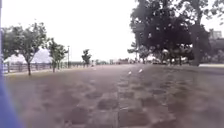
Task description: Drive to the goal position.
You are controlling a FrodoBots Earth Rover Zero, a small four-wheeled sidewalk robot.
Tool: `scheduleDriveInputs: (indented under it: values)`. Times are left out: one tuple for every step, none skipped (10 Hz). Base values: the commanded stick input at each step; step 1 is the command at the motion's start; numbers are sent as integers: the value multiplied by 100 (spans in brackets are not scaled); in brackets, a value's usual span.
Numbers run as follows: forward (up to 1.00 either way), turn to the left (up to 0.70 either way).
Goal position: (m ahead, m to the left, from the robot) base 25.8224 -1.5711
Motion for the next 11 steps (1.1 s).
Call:
scheduleDriveInputs:
  values:
    - [100,0]
    - [100,0]
    - [100,0]
    - [100,0]
    - [100,0]
    - [100,0]
    - [100,0]
    - [100,0]
    - [100,0]
    - [100,0]
    - [100,0]
